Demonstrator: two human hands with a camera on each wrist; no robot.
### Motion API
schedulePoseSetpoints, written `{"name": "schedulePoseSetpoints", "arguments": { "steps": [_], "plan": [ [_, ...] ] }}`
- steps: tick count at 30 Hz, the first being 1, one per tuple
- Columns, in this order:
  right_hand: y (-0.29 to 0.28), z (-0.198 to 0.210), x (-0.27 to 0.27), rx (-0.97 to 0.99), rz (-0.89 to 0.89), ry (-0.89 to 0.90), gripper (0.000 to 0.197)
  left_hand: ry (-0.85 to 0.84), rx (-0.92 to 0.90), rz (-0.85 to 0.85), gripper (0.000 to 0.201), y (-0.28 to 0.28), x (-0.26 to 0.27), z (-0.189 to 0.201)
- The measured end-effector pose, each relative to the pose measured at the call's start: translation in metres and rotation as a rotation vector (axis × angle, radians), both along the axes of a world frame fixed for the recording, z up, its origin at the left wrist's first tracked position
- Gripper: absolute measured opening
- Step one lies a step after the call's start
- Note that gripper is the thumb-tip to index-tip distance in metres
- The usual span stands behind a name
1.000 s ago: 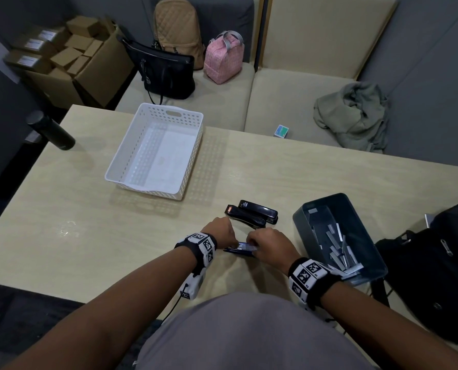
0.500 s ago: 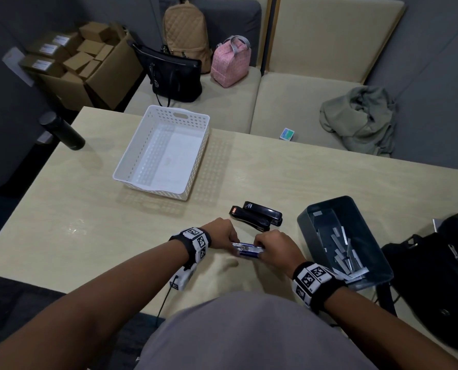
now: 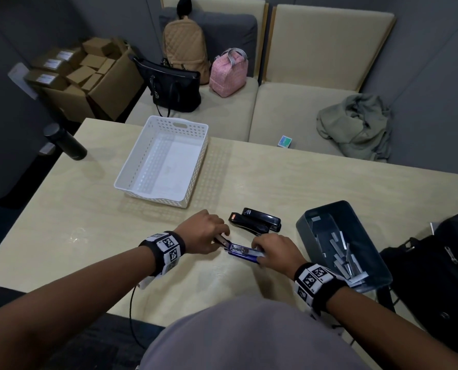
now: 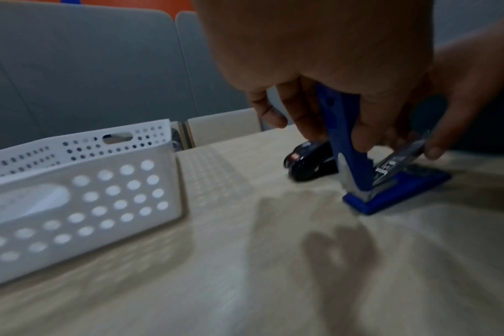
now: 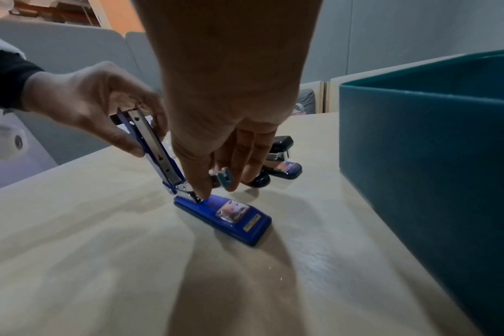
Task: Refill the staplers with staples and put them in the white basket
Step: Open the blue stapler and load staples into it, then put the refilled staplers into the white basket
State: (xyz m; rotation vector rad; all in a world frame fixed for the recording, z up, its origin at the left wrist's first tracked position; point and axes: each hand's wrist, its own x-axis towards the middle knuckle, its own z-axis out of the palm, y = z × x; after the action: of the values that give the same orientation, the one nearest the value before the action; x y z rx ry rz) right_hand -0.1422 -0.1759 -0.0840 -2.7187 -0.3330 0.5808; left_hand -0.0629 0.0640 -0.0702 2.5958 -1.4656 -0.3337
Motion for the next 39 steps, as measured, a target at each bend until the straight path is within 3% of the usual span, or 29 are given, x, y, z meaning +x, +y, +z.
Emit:
{"name": "schedulePoseSetpoints", "arguments": {
  "steps": [6,11,13,17,23,29,33,36,39],
  "plan": [
    [-0.013,0.006,0.007,0.148,-0.156,0.219,0.052,0.043,-0.096,-0.04,0.016,-0.05,-0.02,0.004],
    [-0.038,-0.005,0.005,0.144,-0.199,0.422,0.071,0.103,0.206,0.039,0.041,-0.073,-0.045,-0.031],
    [-0.045,-0.007,0.004,0.17,-0.218,0.459,0.073,0.085,0.243,0.076,0.037,-0.076,-0.05,-0.036],
    [-0.041,-0.003,0.005,0.315,-0.298,0.497,0.069,0.094,0.265,0.04,0.033,-0.079,-0.044,-0.028],
    [-0.005,0.008,0.015,0.317,-0.184,0.599,0.04,0.085,0.222,0.016,0.035,-0.054,-0.029,-0.01],
    [0.034,0.053,0.043,0.699,-0.302,0.783,0.047,-0.056,0.099,-0.086,0.034,-0.008,0.012,0.017],
    [0.068,0.078,0.087,0.771,-0.366,0.678,0.021,-0.147,0.002,0.001,0.031,0.02,0.058,0.046],
    [0.087,0.092,0.126,0.723,-0.357,0.57,0.023,-0.075,-0.062,0.179,0.039,0.043,0.094,0.067],
    [0.108,0.106,0.171,0.727,-0.352,0.541,0.031,-0.037,0.028,0.206,0.056,0.072,0.133,0.081]
  ]
}}
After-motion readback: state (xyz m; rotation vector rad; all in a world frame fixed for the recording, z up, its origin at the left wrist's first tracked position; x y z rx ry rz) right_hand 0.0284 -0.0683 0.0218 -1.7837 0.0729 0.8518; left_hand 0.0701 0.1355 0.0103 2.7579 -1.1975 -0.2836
